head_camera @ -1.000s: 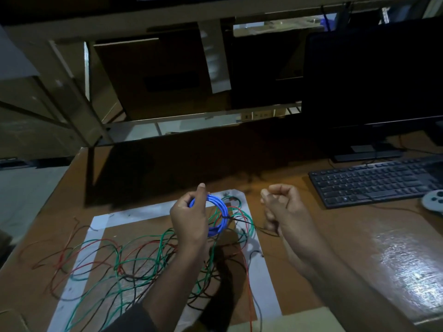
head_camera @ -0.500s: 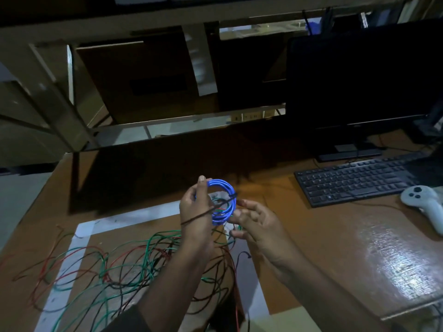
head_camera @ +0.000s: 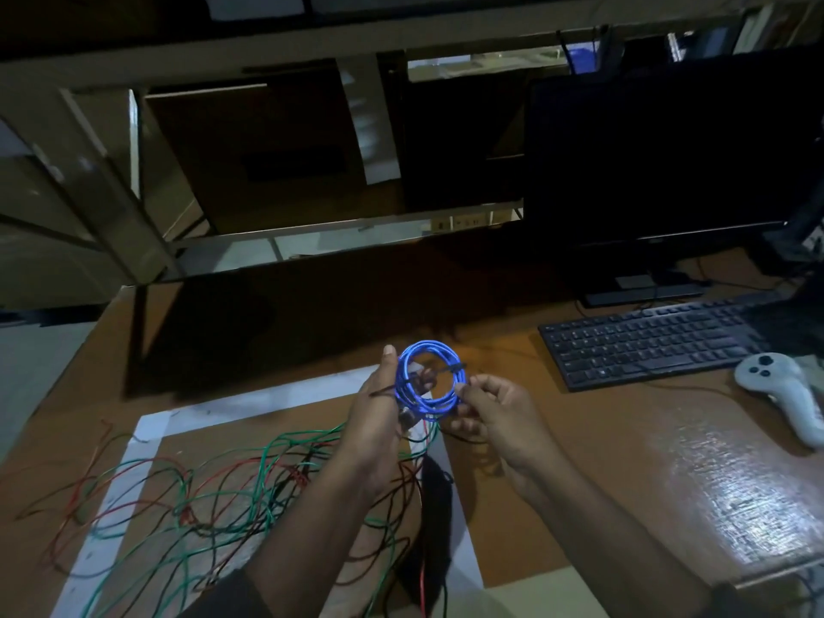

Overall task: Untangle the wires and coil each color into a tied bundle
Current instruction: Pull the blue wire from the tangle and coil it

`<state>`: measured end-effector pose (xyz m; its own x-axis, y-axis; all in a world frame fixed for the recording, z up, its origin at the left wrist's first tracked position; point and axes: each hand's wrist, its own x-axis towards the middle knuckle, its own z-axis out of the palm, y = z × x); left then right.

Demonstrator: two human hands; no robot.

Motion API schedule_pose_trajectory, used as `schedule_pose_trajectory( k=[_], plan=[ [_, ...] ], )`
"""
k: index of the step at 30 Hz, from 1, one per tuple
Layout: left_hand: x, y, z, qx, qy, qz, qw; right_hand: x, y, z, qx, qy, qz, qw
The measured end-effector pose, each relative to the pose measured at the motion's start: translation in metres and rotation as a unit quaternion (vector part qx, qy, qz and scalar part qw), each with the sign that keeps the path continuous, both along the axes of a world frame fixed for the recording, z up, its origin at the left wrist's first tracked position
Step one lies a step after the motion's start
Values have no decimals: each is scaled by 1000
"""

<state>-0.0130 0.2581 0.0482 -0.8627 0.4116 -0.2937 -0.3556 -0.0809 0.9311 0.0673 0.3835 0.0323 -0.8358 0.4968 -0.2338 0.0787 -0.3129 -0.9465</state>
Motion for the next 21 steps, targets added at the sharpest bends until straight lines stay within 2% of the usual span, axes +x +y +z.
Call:
schedule_pose_trajectory(
  k=[5, 10, 16, 21],
  plan=[
    [-2, 4, -6, 3, -31, -12, 999, -6, 8, -7, 6, -13, -12, 1000],
    [-11, 6, -7, 12, -73, 12, 997, -18, 20, -24, -38, -51, -33, 997],
    [-16, 8, -10, -8, -69, 26, 997, -39, 37, -37, -43, -51, -100, 993],
    [-13, 9, -7, 21, -41, 57, 997, -59, 49, -43, -34, -70, -134, 988]
  ],
)
